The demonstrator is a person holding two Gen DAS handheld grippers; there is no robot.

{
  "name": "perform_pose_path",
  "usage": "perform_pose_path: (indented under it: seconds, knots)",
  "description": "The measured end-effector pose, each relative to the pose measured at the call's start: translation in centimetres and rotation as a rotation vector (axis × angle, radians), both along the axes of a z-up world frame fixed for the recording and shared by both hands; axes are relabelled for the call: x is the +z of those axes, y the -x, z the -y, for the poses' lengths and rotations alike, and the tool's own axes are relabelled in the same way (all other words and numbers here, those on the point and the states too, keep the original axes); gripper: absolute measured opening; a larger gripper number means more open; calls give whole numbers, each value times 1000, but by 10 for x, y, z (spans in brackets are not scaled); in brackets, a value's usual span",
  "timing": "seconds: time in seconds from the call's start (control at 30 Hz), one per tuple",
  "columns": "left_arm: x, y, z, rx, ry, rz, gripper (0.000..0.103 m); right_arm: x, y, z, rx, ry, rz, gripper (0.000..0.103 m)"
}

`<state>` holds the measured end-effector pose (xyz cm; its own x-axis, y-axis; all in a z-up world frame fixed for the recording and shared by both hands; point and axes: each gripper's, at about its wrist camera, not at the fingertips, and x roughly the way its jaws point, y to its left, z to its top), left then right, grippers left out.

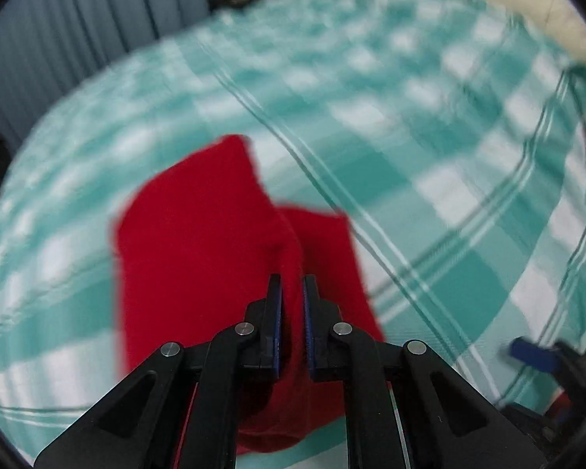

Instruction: Fold small clothes

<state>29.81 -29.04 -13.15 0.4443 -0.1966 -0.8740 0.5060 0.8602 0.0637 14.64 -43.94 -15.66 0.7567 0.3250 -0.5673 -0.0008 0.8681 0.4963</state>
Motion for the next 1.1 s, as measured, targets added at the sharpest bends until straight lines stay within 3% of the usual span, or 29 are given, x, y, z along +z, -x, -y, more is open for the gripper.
perform_pose_path:
  seconds: [0.07, 0.1, 0.13, 0.17, 0.23, 0.3, 0.4, 0.5, 0.6, 0.7, 0.73, 0.77, 0.8, 0.83, 0.93, 0.97, 1.03, 1.1]
  knots:
    - [-33, -3, 16, 9, -62, -61, 19, -2, -1, 9, -27, -20, -10, 67]
    - [-39, -1, 21, 24, -92, -46, 19, -3, -1, 12, -34, -23, -15, 67]
    - [-33, 3, 21, 22, -76, -36, 29, -4, -1, 15, -48, -25, -23, 67]
    - [-24, 7, 19, 15, -49, -37, 49, -5, -1, 18, -57, -28, -29, 67]
    - [6, 19, -1, 6, 34, -17, 72, -8, -2, 22, -69, -41, -37, 68]
    - [39, 33, -36, 26, 124, 45, 78, -11, -6, 26, -73, -72, -46, 68]
    - [66, 43, -107, 167, 186, 118, 79, -14, -11, 23, -51, -108, -49, 67]
    - [59, 36, -154, 292, 205, 100, 77, -15, -19, 11, 22, -232, -64, 67]
    - [34, 30, -167, 331, 205, 34, 73, -17, -41, -6, 113, -461, -98, 67]
    - [14, 30, -160, 331, 220, 7, 73, -24, -76, -26, 142, -536, -184, 67]
    - [10, 30, -161, 336, 216, 3, 73, -29, -87, -31, 123, -530, -209, 67]
    - [4, 28, -160, 346, 203, -1, 64, -33, -96, -33, 99, -522, -229, 59]
    - [-5, 26, -158, 346, 187, -20, 56, -40, -107, -34, 63, -504, -252, 16]
    - [-15, 25, -156, 340, 173, -61, 44, -42, -110, -34, 53, -482, -261, 8]
    - [-35, 30, -147, 308, 104, -114, 44, -51, -110, -36, 31, -262, -291, 6]
    - [-35, 30, -146, 297, 81, -100, 46, -66, -109, -34, 37, -270, -332, 4]
    - [-25, 33, -143, 286, 50, -73, 56, -72, -106, -27, 49, -324, -322, 7]
    - [-7, 39, -149, 279, 81, -68, 62, -50, -105, -24, 84, -272, -283, 30]
